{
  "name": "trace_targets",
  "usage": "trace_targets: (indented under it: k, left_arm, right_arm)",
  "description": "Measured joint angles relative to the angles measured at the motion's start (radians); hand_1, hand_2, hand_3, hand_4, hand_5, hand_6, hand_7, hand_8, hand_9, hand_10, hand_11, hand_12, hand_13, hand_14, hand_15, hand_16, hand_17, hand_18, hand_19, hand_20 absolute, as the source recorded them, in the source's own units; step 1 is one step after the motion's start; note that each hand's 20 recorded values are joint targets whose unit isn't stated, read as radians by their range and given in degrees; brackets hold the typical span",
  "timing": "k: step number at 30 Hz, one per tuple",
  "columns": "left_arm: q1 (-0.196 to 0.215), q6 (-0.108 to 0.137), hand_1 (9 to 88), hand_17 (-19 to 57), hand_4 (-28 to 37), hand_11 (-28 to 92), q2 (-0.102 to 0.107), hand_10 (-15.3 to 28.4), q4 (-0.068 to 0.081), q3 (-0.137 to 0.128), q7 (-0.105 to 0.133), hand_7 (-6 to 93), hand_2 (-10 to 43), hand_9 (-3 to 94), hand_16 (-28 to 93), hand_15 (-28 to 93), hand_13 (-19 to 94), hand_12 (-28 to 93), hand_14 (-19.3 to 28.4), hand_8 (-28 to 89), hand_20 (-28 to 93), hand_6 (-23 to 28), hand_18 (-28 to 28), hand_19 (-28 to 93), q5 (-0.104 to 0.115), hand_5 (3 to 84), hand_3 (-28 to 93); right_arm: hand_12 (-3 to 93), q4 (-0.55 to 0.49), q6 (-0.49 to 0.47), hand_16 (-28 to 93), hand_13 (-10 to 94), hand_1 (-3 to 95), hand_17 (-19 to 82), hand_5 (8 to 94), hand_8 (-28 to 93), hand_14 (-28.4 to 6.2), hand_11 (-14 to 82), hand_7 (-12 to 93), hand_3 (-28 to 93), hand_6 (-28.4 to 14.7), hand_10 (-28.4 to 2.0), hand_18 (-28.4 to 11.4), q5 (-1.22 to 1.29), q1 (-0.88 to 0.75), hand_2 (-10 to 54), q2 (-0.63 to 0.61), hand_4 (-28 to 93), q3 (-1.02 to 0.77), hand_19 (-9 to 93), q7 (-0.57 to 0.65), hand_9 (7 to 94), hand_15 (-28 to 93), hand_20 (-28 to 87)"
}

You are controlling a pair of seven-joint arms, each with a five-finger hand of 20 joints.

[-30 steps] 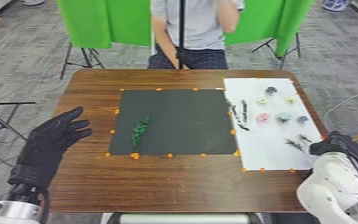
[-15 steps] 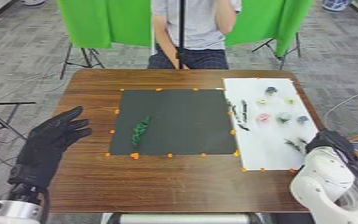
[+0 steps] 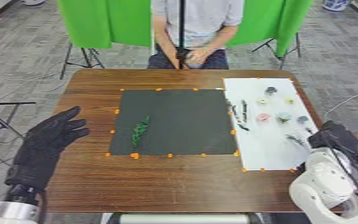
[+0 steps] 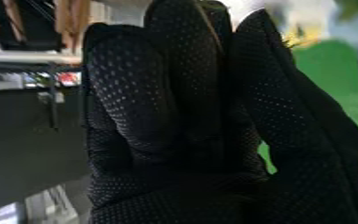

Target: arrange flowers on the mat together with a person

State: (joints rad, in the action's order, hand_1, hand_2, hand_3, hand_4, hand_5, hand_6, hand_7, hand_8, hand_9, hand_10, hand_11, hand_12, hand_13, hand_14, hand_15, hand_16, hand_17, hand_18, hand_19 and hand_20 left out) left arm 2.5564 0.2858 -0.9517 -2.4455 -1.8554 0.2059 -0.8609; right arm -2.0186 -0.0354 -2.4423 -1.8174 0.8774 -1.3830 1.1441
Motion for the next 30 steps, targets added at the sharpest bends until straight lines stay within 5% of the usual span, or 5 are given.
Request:
trace_targets:
  k: [11, 20, 30]
  left_arm:
    - [0.019, 0.004, 22.2, -10.1, -28.3, 27, -0.009, 21.4, -0.022, -0.038, -0.006, 14.6, 5.5, 36.6, -11, 54, 25, 10, 28.4, -10, 2, 10.0, 25.4, 52, -0.002, 38.8, 77]
    - [-0.010, 0.002, 22.2, -10.1, -28.3, 27, -0.009, 21.3, -0.020, -0.021, -0.023, 14.6, 5.5, 36.6, -12, 54, 25, 10, 28.4, -10, 2, 10.1, 25.4, 52, -0.003, 38.9, 77]
    - [-0.024, 0.012, 22.2, -10.1, -28.3, 27, 0.013, 21.3, -0.020, -0.001, -0.020, 14.5, 5.6, 36.8, -11, 54, 25, 10, 28.4, -10, 2, 10.2, 25.5, 52, -0.002, 39.0, 77]
  right_arm:
    - [21.5, -0.162, 0.015, 19, 88, 53.9, 44, 89.6, 10, -6.8, 32.1, 14, 62, -0.9, -11.2, -19.8, 0.020, 0.169, -7.9, 0.032, -23, 0.208, 93, -0.107, 93.6, 59, -13]
    - [21.3, 0.036, -0.055, 20, 88, 53.3, 45, 90.3, 11, -6.9, 34.4, 14, 61, -0.8, -11.1, -20.0, 0.091, 0.461, -8.1, 0.231, -22, 0.507, 93, -0.224, 93.7, 59, -11]
    - [20.9, 0.206, -0.175, 20, 88, 50.3, 45, 91.0, 10, -7.3, 35.1, 14, 62, -0.5, -11.1, -20.2, 0.093, 0.587, -6.9, 0.368, -21, 0.676, 93, -0.255, 93.7, 60, -10]
